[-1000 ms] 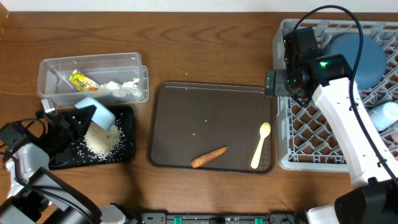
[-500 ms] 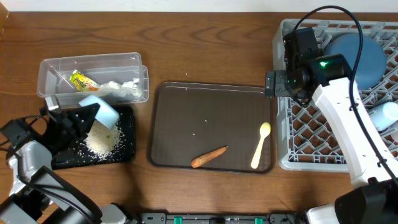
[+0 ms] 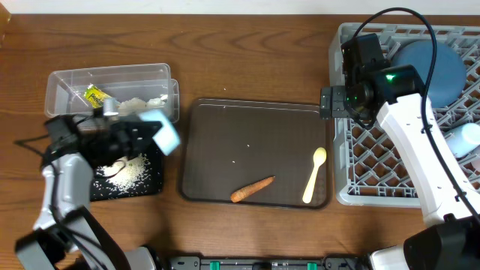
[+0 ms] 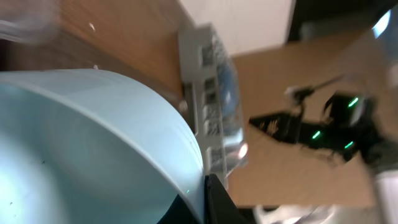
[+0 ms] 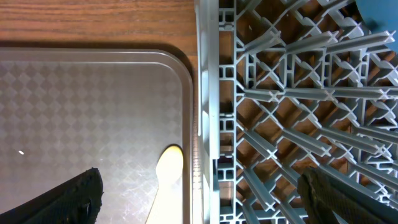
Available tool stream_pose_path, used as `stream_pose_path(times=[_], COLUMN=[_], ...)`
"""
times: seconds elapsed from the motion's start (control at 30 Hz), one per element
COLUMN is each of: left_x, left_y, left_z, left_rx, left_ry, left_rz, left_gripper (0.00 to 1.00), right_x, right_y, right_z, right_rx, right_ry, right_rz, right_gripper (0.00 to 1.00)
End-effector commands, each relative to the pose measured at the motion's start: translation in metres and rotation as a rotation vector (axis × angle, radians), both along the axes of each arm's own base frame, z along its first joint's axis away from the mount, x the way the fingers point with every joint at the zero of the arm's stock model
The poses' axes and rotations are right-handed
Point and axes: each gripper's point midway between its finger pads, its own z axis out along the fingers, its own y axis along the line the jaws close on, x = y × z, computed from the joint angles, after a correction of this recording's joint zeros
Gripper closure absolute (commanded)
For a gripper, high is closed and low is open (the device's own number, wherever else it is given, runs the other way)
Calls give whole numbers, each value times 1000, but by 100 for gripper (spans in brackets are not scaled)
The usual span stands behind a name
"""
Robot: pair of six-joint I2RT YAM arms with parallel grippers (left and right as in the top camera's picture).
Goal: Sort waste into correct bins and load items into the dishwasher rack
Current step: 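Carry the emptied bowl back and set it on the brown tray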
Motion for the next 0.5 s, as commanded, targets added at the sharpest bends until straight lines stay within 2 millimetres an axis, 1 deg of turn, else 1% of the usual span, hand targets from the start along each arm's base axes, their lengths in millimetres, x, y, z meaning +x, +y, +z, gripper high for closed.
stream_pose_path(times=[0.0,0.07,0.13,0.37,0.47], left_x=[8,12,15,22,24], left_y=[-20,-35,-50,-107,-136], left_z=[5,4,-2,-40,-51], left_rx=[164,247,341,672,753], left_ry=[-15,-17,-18,-59,-113], left_rz=[-27,-40,-47,-107,-139], left_gripper=[94,94,94,94,93], right_x=[2,2,2,2,2], right_y=[-1,-1,-1,-1,0], right_z=[1,1,1,1,1], right_rx=[-6,-6,-6,-5,2], right_ry=[-2,-3,-3,-2,-1], right_rz=[8,8,8,8,10], right_gripper=[1,1,1,1,1])
